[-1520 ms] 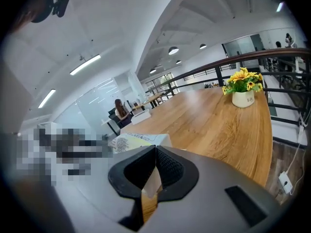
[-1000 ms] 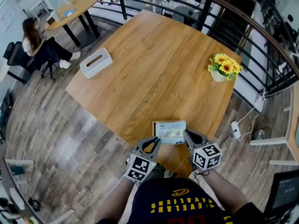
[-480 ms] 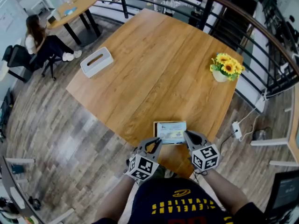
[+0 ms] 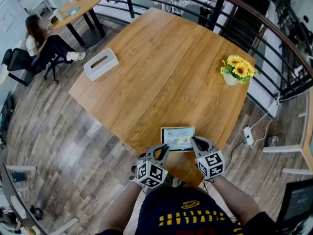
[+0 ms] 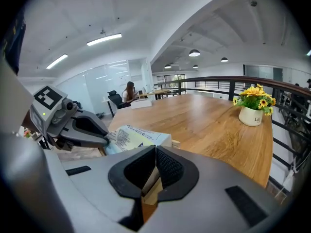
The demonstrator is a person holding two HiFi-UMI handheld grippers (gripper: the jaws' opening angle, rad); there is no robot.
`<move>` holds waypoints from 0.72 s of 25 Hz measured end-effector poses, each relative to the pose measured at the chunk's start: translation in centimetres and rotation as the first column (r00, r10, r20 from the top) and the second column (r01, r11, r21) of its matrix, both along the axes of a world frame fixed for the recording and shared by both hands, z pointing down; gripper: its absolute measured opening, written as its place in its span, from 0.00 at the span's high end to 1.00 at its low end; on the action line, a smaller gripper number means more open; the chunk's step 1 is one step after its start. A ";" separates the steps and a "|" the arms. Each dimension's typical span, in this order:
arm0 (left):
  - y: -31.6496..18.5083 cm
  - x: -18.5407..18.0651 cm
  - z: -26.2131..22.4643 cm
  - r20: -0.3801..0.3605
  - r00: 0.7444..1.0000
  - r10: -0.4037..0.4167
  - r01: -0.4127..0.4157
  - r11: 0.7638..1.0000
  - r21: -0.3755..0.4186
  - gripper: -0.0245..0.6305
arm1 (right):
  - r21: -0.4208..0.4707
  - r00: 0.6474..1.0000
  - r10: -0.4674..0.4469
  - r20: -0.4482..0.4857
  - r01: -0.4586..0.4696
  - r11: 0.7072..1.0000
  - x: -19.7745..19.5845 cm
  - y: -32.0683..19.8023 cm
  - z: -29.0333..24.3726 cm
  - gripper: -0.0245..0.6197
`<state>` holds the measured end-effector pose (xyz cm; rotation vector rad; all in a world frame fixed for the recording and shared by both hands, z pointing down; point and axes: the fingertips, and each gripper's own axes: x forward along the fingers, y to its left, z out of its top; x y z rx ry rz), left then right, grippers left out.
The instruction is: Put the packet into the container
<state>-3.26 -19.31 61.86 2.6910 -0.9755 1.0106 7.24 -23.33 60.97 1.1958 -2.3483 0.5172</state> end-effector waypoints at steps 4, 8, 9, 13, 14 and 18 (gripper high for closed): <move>0.1 0.1 0.4 0.030 1.000 0.004 -0.003 1.000 -0.025 0.91 | -0.012 0.999 -0.002 -0.033 0.002 1.000 0.0 0.0 0.9 0.94; 0.1 0.2 1.1 0.078 0.997 0.009 -0.006 0.999 -0.043 0.91 | -0.025 0.998 -0.003 -0.058 0.002 1.000 0.1 0.0 1.7 0.94; 0.0 0.1 1.2 0.081 0.997 0.005 -0.001 0.999 -0.050 0.91 | -0.022 0.998 -0.003 -0.062 0.001 1.000 0.1 0.0 1.8 0.94; -0.3 0.1 1.5 0.083 0.996 -0.019 0.024 0.997 -0.068 0.91 | -0.018 0.996 0.000 -0.086 -0.001 1.000 0.3 0.0 2.3 0.94; -0.3 0.1 1.5 0.084 0.996 -0.022 0.028 0.997 -0.070 0.91 | -0.018 0.996 -0.001 -0.090 0.000 1.000 0.3 -0.1 2.3 0.94; -0.2 0.2 1.3 0.078 0.997 -0.025 0.032 0.996 -0.084 0.91 | -0.008 0.996 -0.004 -0.090 0.003 1.000 0.3 -0.3 2.2 0.94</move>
